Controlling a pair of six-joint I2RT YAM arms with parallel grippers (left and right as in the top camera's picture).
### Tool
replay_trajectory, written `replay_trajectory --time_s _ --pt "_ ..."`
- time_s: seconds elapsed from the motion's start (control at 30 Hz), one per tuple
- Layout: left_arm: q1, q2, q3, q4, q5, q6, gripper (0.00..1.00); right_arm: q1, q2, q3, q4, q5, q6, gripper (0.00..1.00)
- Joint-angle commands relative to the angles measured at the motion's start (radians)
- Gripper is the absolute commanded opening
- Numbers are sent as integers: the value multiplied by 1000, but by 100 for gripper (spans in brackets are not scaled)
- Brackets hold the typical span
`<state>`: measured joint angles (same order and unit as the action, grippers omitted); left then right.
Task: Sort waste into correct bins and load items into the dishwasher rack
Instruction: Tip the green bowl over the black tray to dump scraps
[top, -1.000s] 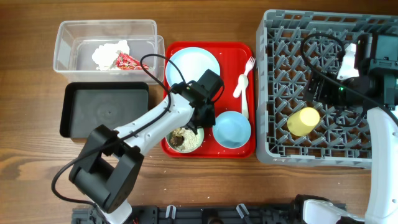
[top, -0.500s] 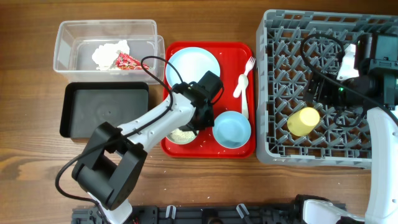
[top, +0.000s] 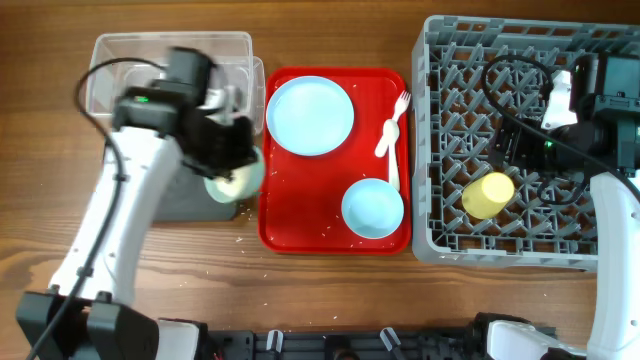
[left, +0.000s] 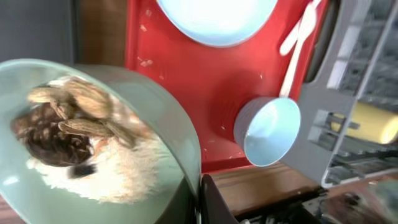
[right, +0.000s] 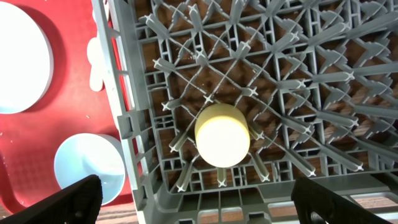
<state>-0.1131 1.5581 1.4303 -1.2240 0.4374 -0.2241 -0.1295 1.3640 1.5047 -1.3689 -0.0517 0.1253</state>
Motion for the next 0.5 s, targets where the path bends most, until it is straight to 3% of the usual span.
replay_trajectory --time_s 0.0,0.13,0.23,0.47 --pt "248 47 -50 -4 356 341 4 -2 4 8 -1 -22 -18 100" --pt "454 148 -109 -4 616 516 4 -2 4 8 1 -28 -18 100" --pt "544 250 -124 -16 759 580 4 -2 4 8 2 -28 -18 100" --pt "667 354 -123 -77 993 601 4 -2 4 8 2 -27 -21 100"
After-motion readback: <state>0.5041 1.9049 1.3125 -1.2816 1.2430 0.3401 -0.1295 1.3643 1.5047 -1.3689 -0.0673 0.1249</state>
